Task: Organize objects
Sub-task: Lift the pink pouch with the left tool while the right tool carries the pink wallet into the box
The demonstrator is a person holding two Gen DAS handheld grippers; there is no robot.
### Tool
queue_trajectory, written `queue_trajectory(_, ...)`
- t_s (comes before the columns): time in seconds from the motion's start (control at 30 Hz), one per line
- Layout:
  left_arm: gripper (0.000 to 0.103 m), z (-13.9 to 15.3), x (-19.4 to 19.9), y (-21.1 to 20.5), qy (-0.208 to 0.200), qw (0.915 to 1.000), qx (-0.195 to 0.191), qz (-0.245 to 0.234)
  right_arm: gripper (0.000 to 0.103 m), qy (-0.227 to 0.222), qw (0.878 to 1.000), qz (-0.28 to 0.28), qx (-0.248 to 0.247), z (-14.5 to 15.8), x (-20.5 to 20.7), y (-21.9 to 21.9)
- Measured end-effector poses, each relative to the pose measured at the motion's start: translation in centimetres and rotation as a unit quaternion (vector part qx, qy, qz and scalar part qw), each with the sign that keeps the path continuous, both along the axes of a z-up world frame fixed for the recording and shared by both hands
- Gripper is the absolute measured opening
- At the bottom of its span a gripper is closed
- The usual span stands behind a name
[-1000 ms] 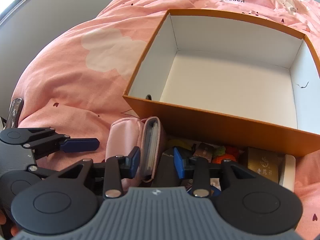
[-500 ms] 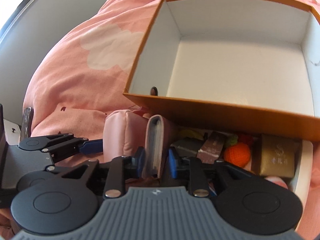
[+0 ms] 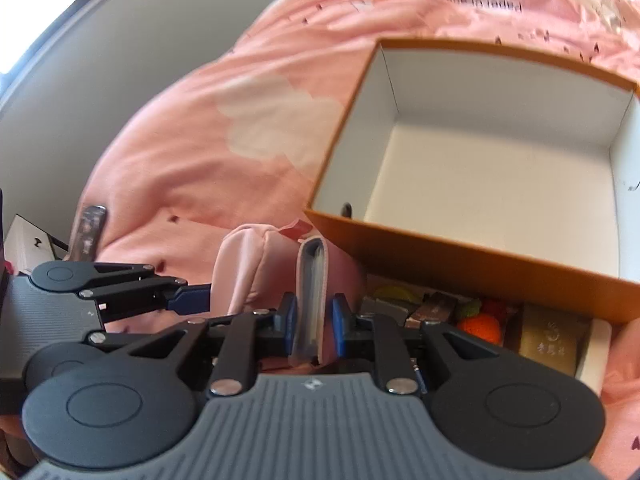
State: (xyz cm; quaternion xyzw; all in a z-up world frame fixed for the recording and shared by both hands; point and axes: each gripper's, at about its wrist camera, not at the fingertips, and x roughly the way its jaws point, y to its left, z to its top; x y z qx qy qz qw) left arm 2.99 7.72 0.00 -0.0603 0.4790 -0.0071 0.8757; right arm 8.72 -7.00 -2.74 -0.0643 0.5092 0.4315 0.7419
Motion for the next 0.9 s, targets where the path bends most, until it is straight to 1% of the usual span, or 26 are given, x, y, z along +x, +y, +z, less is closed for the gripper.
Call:
queue_trajectory(0.1,0.03,2.5,-0.5,-0.5,-0.036,0.9993,0.008,-0.004,0.019,-0.011,1.0,0.001,0.027,2.5,-0.2,-1.0)
queue_trajectory(0.2,0.029,4.8,-0.7,-1.4,-0.073,0.9971,0.017,-0.011,0.019,-0.039,0.998,0.002,0.05,5.2,-0.5,-2.0)
queue_trajectory(0.3,0.029,6.9,-0.3,-2.5,-0.114,0.993,0.031,-0.013,0.019,-0.069,0.995,0.001,0.071,7.7,-0.8,-2.8)
queue_trajectory(0.4,0.028,8.3,0.2,-3.4,-0.145,0.9884,0.04,-0.016,0.019,-0.099,0.991,-0.011,0.088,9.6,-0.5,-3.6)
queue_trajectory(0.5,0.028,8.5,1.7,-4.3,-0.174,0.9835,0.047,-0.02,0.019,-0.126,0.986,-0.029,0.101,10.7,0.4,-4.2)
queue_trajectory(0.57,0.028,7.8,3.3,-4.7,-0.176,0.9829,0.05,-0.02,0.019,-0.146,0.983,-0.042,0.101,10.8,1.2,-4.2)
queue_trajectory(0.63,0.028,6.8,4.9,-5.1,-0.165,0.9847,0.05,-0.024,0.019,-0.151,0.983,-0.054,0.095,10.0,2.5,-3.9)
queue_trajectory(0.73,0.028,4.7,7.1,-5.3,-0.137,0.9884,0.054,-0.037,0.019,-0.13,0.986,-0.071,0.074,8.0,4.9,-3.7)
queue_trajectory(0.9,0.028,1.0,9.3,-5.6,-0.082,0.9929,0.072,-0.047,0.019,-0.074,0.993,-0.086,0.037,3.4,8.2,-2.9)
